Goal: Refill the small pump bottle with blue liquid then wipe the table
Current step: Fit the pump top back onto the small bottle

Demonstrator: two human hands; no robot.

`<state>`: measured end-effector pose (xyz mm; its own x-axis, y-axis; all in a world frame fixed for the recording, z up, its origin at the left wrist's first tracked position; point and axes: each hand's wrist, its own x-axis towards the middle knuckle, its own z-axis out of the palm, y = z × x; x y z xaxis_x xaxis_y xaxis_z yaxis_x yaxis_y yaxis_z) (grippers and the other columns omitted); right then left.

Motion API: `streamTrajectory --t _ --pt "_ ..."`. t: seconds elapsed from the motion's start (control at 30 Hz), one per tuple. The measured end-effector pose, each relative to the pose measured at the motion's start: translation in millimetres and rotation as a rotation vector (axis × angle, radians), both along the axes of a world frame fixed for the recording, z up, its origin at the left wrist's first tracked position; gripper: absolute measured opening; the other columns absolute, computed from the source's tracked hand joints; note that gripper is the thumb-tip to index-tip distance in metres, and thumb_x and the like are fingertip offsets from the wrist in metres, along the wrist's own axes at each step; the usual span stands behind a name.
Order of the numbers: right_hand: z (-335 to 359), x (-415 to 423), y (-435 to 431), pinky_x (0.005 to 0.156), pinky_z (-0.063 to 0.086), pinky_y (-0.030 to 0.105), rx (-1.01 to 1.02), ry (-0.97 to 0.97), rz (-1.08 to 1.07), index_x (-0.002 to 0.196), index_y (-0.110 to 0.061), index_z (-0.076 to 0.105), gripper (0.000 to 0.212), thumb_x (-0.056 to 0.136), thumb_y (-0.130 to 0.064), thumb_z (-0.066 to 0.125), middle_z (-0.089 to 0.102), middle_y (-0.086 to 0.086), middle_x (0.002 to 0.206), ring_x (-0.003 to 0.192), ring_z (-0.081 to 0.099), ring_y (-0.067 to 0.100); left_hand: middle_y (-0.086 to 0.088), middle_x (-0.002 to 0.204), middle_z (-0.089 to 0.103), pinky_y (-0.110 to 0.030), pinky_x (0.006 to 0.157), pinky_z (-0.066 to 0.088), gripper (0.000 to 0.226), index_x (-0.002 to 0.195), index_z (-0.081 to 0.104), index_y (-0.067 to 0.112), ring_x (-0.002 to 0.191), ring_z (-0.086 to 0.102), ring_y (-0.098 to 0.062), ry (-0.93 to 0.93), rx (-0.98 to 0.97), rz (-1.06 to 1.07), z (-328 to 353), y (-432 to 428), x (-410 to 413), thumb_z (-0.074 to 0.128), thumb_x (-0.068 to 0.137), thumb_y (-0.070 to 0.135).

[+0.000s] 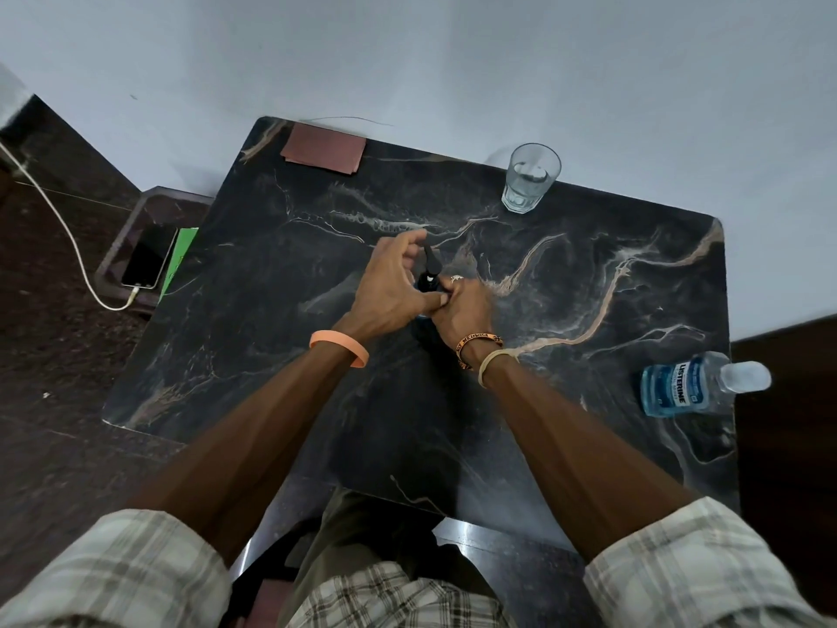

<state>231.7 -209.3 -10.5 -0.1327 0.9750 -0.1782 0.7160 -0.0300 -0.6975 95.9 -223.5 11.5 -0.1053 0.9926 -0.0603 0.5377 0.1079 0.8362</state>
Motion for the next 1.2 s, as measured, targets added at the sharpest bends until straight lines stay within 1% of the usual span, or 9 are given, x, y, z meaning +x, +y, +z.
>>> streamTrajectory --t 0.1,0.2,0.37,0.6,0.7,0.83,1.0,1.07,1.2 --pt "-0.2 0.0 -0.1 0.043 0.027 0.018 0.012 0.015 -0.022 0.05 -0.026 0.045 0.041 0.067 -0.02 0.081 0.046 -0.013 0.049 0.047 0.041 0.0 0.013 0.097 0.063 -0.024 0.082 0.056 0.079 0.135 0.053 0.022 0.087 0.061 -0.002 0.031 0.02 0.018 3.2 0.6 2.0 0.09 0.066 0.033" --pt "1.1 -0.2 -0.5 0.042 0.025 0.009 0.023 0.014 -0.012 0.057 -0.026 0.053 0.032 0.069 -0.019 0.081 0.05 -0.015 0.052 0.048 0.041 -0.004 0.003 0.116 0.067 -0.034 0.095 0.054 0.079 0.137 0.052 0.022 0.105 0.064 -0.012 -0.034 -0.028 -0.033 4.8 0.4 2.6 0.088 0.067 0.026" --pt "0.9 0.0 -0.1 0.039 0.03 0.007 0.054 0.017 -0.012 0.049 -0.032 0.043 0.046 0.067 -0.015 0.081 0.044 -0.017 0.048 0.046 0.039 -0.005 0.008 0.107 0.065 -0.018 0.076 0.051 0.067 0.127 0.061 0.024 0.088 0.059 -0.003 0.103 0.011 0.007 6.1 0.5 4.2 0.089 0.067 0.032" --pt "1.8 0.6 -0.5 0.046 0.029 0.014 0.048 -0.01 0.014 0.069 -0.024 0.07 0.011 0.07 -0.023 0.081 0.047 -0.017 0.051 0.048 0.042 -0.004 0.004 0.116 0.061 -0.019 0.082 0.051 0.069 0.129 0.06 0.024 0.092 0.057 -0.001 0.104 -0.003 -0.044 8.7 4.0 3.6 0.089 0.067 0.03" --pt "2.2 -0.1 0.7 0.043 0.028 0.013 0.005 -0.008 -0.039 0.055 -0.026 0.057 0.031 0.067 -0.026 0.085 0.044 -0.018 0.048 0.048 0.042 -0.004 0.008 0.108 0.069 -0.027 0.083 0.057 0.06 0.124 0.065 0.021 0.084 0.061 0.001 0.093 -0.017 -0.03 10.2 3.7 3.1 0.088 0.068 0.022" --pt "3.3 -2.2 -0.3 0.04 0.022 0.01 0.031 -0.037 -0.037 0.05 -0.034 0.042 0.048 0.067 -0.025 0.086 0.041 -0.017 0.046 0.046 0.039 -0.004 0.0 0.12 0.06 -0.032 0.094 0.053 0.069 0.13 0.061 0.022 0.11 0.06 -0.012 0.096 -0.018 -0.068 11.2 5.1 4.5 0.089 0.066 0.025" --pt "2.4 -0.1 0.3 0.056 0.043 0.018 0.027 0.023 -0.018 0.078 -0.022 0.075 0.012 0.07 -0.019 0.083 0.067 -0.003 0.064 0.06 0.059 0.012 0.001 0.112 0.071 -0.035 0.092 0.056 0.064 0.125 0.066 0.018 0.1 0.067 -0.01 0.076 -0.005 -0.071 12.4 4.2 4.3 0.089 0.065 0.017" --pt "3.1 0.5 -0.4 0.055 0.041 0.015 0.028 0.005 -0.005 0.094 -0.02 0.077 0.023 0.071 -0.021 0.083 0.071 0.0 0.071 0.062 0.059 0.011 0.001 0.114 0.065 -0.032 0.095 0.054 0.07 0.129 0.063 0.02 0.107 0.063 -0.01 0.066 -0.007 -0.092 11.8 4.2 3.9 0.089 0.065 0.017" --pt "3.2 0.0 -0.2 0.045 0.03 0.007 -0.008 0.007 -0.016 0.079 -0.019 0.074 0.014 0.07 -0.023 0.084 0.061 -0.006 0.061 0.055 0.051 0.003 0.004 0.107 0.062 -0.014 0.083 0.043 0.06 0.124 0.066 0.02 0.099 0.06 -0.013 0.216 0.044 -0.088 10.5 2.6 2.6 0.089 0.068 0.022"
